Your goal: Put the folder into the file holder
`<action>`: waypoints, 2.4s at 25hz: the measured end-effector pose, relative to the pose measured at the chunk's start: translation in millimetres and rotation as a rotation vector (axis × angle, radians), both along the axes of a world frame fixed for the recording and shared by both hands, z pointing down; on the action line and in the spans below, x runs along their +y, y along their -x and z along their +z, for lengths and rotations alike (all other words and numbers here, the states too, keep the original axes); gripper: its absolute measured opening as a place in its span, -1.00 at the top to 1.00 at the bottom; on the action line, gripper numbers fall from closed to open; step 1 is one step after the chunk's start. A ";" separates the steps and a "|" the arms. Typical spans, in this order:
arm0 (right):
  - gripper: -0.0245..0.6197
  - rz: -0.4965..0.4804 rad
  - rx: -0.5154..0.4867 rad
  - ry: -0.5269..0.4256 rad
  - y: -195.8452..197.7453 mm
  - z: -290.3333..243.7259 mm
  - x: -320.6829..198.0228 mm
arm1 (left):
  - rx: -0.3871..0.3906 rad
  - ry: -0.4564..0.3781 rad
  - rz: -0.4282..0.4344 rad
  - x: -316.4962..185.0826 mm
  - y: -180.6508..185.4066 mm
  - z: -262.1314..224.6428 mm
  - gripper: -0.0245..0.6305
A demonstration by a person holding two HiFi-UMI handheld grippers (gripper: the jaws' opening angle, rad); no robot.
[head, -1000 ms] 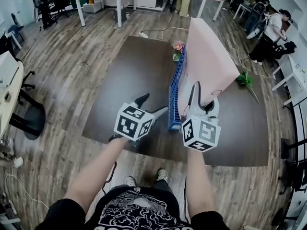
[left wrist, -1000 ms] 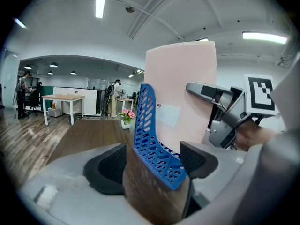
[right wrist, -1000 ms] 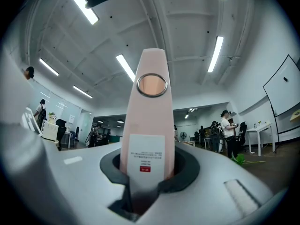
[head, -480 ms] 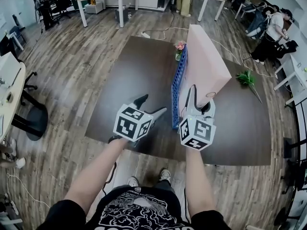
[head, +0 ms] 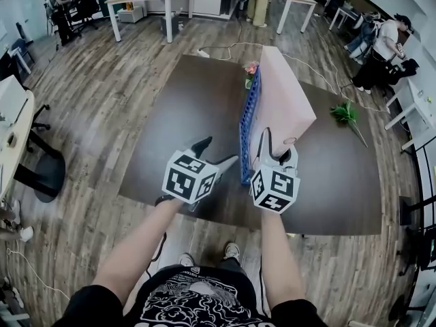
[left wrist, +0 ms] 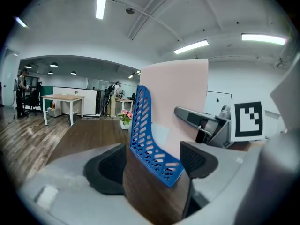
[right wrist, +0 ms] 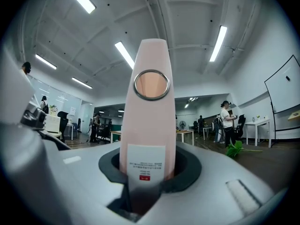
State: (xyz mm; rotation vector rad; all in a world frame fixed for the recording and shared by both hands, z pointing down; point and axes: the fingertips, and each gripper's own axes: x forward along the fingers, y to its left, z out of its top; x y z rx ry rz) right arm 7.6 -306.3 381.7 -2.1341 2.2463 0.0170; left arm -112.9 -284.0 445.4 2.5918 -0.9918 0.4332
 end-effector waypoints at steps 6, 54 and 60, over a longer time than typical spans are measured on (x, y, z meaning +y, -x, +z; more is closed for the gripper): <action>0.51 -0.007 -0.002 0.041 1.5 12.0 0.8 | 0.006 0.000 -0.004 5.3 -0.5 -2.0 -0.20; 0.31 -0.060 0.066 0.209 6.4 44.0 10.2 | 0.061 0.010 -0.103 26.7 5.4 -7.5 -0.20; 0.28 -0.033 0.062 0.196 10.2 33.5 26.0 | 0.071 -0.008 -0.067 34.9 11.8 -12.0 -0.20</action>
